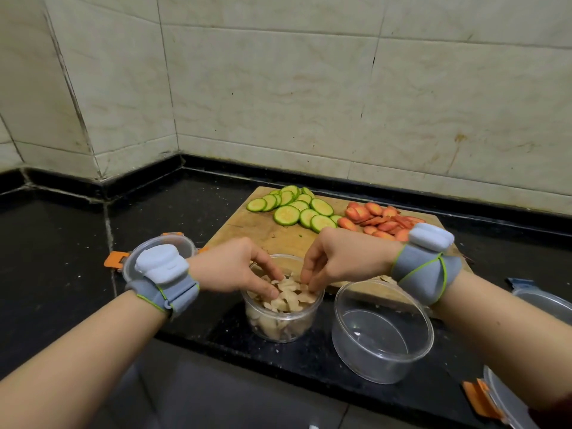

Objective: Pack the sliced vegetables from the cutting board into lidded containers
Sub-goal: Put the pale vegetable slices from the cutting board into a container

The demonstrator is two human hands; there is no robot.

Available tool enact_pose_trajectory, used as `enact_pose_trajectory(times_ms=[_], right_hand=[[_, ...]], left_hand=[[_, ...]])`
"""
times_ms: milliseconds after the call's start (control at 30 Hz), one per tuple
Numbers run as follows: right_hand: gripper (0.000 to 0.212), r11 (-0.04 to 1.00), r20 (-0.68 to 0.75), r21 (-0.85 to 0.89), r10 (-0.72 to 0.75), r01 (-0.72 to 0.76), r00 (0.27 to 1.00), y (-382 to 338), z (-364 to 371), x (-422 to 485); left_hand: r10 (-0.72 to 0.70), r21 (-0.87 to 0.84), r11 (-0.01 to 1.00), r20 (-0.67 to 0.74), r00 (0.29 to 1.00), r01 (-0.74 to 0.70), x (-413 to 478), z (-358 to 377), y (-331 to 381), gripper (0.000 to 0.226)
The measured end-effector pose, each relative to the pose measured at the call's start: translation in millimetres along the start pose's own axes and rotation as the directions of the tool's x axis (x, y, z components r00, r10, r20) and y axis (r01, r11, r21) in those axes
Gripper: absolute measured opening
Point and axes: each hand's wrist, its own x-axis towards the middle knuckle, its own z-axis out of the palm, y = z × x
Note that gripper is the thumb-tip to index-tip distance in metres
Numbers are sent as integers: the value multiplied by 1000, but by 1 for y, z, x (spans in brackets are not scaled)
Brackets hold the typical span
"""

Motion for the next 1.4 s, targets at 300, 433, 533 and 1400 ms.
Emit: enact_pose_trajectory(times_ms=[300,433,533,1400], right_hand=[[10,999,-70,-34,-22,20,997,1,24,9],[10,994,-73,101,-26,34,997,7,14,4],[8,969,-213,244,14,39,977,27,-5,-5],[64,838,-306,164,544,-520,781,178,-13,-29]], left_hand=[[-21,78,997,-33,999,23,-2,4,4,19],[-30,131,991,-23,999,33,0,3,12,15],[-5,81,997,-101,995,13,8,2,29,9],[-82,227,967,-147,986,114,170,76,115,35]])
